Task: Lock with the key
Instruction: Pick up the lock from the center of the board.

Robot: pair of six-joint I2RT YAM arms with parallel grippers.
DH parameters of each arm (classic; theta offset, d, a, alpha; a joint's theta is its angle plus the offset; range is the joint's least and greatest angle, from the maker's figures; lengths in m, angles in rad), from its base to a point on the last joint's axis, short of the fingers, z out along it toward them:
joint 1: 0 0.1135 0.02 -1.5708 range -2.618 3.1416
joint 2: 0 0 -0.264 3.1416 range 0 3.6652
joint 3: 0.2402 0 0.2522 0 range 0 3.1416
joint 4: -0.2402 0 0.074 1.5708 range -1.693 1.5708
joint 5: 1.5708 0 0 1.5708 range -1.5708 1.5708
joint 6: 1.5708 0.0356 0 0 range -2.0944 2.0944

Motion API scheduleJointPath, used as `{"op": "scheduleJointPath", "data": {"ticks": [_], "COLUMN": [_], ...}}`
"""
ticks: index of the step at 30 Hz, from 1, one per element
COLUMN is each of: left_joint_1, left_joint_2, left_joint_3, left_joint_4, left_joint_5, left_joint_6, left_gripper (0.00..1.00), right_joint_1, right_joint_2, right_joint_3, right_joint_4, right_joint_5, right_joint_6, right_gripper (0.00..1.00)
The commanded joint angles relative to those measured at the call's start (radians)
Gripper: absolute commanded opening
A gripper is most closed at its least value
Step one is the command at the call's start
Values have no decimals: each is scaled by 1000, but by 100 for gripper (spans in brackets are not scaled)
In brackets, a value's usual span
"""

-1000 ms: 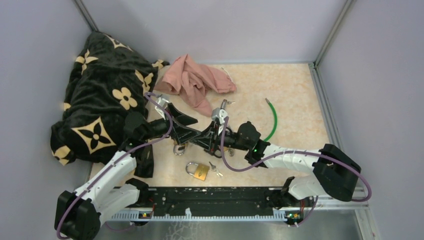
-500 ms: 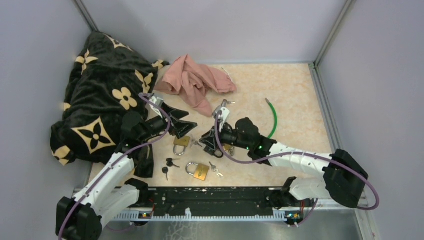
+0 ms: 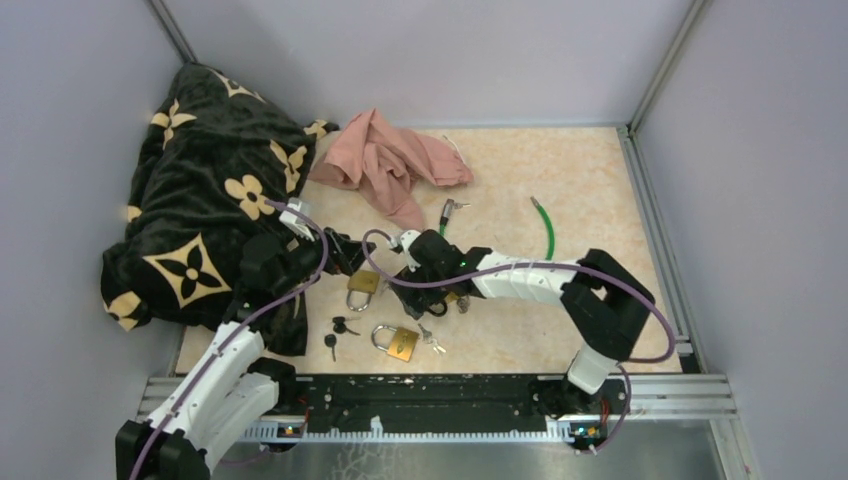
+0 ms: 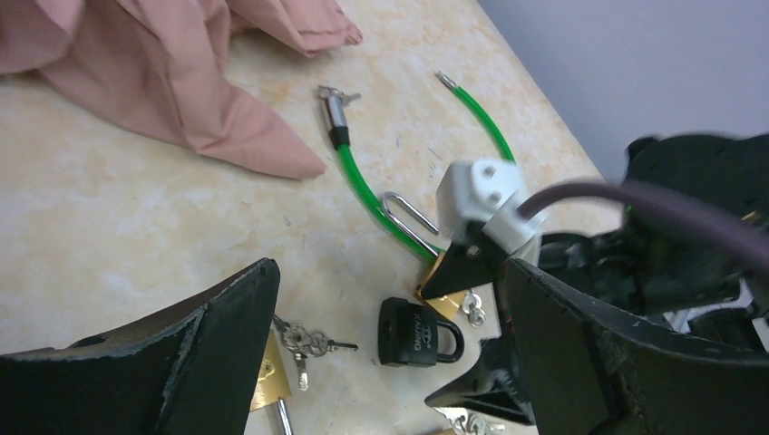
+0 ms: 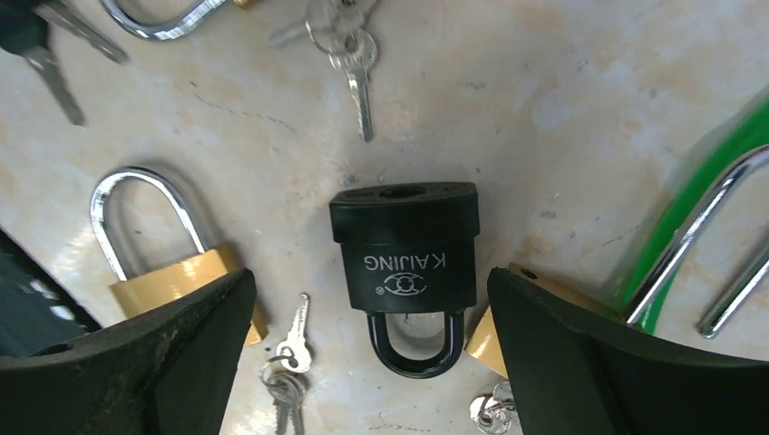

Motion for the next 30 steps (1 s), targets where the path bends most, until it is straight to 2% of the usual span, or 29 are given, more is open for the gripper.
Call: {"op": "scheduleJointPath", "data": {"ticks": [1, 6, 11, 13, 16, 18, 21, 25, 29, 30], "left_joint_1": [41, 57, 59, 61, 61, 61, 61, 61, 61, 61], "left_joint_2": [-63, -82, -88, -88, -85, -83, -85, -89, -93, -93], "left_joint_3": [-7, -19, -36, -39, -48, -52, -51, -56, -62, -63], "left_joint_4": [-3, -8, 18, 28, 47, 53, 48, 46, 45, 43], "left_joint_5": [-41, -19, 1, 6, 12, 21, 41, 60, 74, 78], "left_joint_6": [24, 25, 9, 8, -4, -11, -5, -1, 0, 0], "left_gripper": [99, 99, 99, 99, 99, 99, 99, 99, 99, 99], "right_joint_1": [21, 28, 9, -15, -72, -92, -120, -134, -139, -139], "right_joint_2": [79, 41, -131, -201, -210, -190, -168, -96, -8, 6], "right_joint_3": [84, 100, 61, 13, -33, -50, -66, -45, -21, -14], "right_joint_4": [-96, -101, -102, -89, -128, -128, -91, -109, -114, -120], "right_joint_5": [57, 58, 137, 189, 280, 270, 214, 225, 162, 171], "right_joint_6": [-42, -23, 50, 108, 196, 218, 231, 207, 232, 235], "right_gripper": [98, 98, 95, 87, 64, 58, 57, 57, 72, 74]}}
